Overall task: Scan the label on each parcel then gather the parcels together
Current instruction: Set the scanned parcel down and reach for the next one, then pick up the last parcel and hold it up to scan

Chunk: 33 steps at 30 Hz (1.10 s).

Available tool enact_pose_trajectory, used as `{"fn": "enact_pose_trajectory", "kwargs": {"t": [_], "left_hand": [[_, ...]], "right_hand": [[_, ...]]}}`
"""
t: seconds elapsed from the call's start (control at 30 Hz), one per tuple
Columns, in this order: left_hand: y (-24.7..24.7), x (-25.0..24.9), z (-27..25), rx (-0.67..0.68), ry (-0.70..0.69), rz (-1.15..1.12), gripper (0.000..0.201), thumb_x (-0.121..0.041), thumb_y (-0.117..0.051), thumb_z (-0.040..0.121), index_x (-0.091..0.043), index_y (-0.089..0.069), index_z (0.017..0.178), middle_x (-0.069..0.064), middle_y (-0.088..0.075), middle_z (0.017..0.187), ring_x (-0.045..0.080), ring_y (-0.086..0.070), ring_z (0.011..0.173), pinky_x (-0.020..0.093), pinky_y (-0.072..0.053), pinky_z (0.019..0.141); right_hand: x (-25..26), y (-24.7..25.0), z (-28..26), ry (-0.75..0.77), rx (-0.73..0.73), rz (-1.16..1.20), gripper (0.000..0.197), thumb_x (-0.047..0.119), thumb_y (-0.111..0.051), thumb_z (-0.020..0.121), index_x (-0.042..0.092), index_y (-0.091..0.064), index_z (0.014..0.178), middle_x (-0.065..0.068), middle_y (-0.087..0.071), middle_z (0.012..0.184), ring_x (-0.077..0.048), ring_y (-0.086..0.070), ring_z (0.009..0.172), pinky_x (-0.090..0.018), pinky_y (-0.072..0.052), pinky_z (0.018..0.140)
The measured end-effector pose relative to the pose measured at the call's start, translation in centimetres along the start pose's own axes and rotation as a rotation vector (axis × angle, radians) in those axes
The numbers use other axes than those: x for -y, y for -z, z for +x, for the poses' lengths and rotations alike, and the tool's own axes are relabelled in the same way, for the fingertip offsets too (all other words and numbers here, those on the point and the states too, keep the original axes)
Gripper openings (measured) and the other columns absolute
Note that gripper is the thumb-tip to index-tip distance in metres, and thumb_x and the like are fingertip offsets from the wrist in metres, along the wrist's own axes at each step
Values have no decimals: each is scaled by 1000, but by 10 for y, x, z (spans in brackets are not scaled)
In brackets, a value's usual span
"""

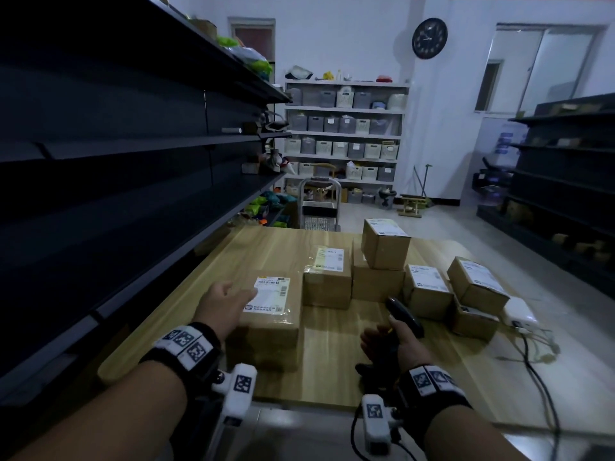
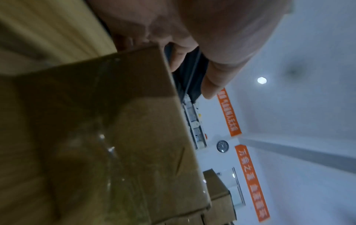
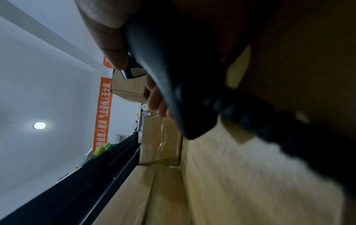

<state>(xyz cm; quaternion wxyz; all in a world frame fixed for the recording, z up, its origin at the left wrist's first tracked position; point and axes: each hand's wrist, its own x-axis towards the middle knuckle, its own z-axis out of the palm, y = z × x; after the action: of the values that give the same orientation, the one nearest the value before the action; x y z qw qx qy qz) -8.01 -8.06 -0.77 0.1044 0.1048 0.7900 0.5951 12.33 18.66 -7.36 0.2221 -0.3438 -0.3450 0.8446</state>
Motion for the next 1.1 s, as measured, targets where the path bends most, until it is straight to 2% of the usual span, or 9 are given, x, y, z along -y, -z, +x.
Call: {"fn": "enact_pose_trajectory", "kwargs": {"t": [0.1, 0.23, 0.37, 0.5, 0.6, 0.7, 0.8, 0.97, 1.1], "left_hand": [[1, 21, -1, 110, 180, -315, 86, -52, -89, 73, -11, -66, 144, 15, -79, 126, 38, -78, 109, 55, -59, 104], [1, 30, -12, 207, 232, -348, 56, -64, -72, 94, -13, -85, 115, 15, -86, 107, 40, -82, 103, 59, -57, 108], [2, 34, -23, 176, 206, -322, 57, -67, -63, 100, -17, -88, 105, 11, -86, 102, 38, -82, 101, 57, -59, 106], [6, 40, -28, 129, 99, -381, 36, -49, -76, 95, -23, -77, 119, 12, -85, 108, 38, -79, 104, 57, -60, 101], [11, 46, -22, 101, 52, -525, 61, -35, -91, 74, -25, -67, 130, 14, -81, 122, 38, -78, 110, 59, -62, 99], [7, 46, -19, 145, 23, -611, 56, -6, -82, 91, -30, -59, 136, 18, -81, 121, 41, -79, 108, 55, -64, 90], [-2, 41, -17, 213, 46, -663, 85, 9, -75, 92, -43, -40, 151, 21, -79, 115, 43, -79, 101, 52, -65, 79], [-10, 48, -12, 230, 42, -694, 125, 1, -91, 77, -51, -21, 167, 21, -73, 126, 42, -75, 108, 50, -63, 81], [-11, 62, -13, 172, 13, -672, 114, 5, -84, 85, -48, -25, 168, 17, -68, 136, 36, -74, 111, 44, -62, 77]], "right_hand": [[-12, -9, -10, -25, 88, -78, 33, 44, -74, 91, 14, -68, 104, -15, -81, 114, -34, -81, 97, -53, -55, 82], [-27, -43, -26, -26, 202, -137, 45, 30, -91, 70, 8, -69, 102, -23, -77, 124, -34, -79, 107, -50, -58, 87], [-36, -77, -39, -19, 288, -165, 32, 24, -80, 89, 6, -67, 112, -23, -76, 126, -32, -77, 112, -46, -60, 84], [-31, -97, -50, -32, 326, -198, 32, 27, -80, 91, 11, -69, 115, -14, -79, 123, -31, -79, 108, -54, -55, 84], [-26, -104, -50, 0, 326, -183, 45, 25, -82, 89, 5, -65, 126, -16, -77, 127, -34, -76, 114, -55, -54, 85], [-21, -109, -44, 78, 334, -161, 81, 25, -97, 70, -4, -58, 134, -26, -71, 135, -41, -70, 125, -63, -57, 93], [-12, -110, -43, 134, 329, -187, 100, 31, -106, 50, -13, -65, 130, -32, -69, 134, -45, -67, 126, -57, -48, 115], [5, -109, -61, 167, 246, -364, 43, 22, -98, 65, 0, -81, 98, -23, -74, 114, -41, -67, 109, -52, -51, 103], [17, -115, -83, 245, 180, -594, 16, 7, -74, 94, 6, -72, 110, -31, -75, 116, -39, -74, 101, -57, -57, 93]]}}
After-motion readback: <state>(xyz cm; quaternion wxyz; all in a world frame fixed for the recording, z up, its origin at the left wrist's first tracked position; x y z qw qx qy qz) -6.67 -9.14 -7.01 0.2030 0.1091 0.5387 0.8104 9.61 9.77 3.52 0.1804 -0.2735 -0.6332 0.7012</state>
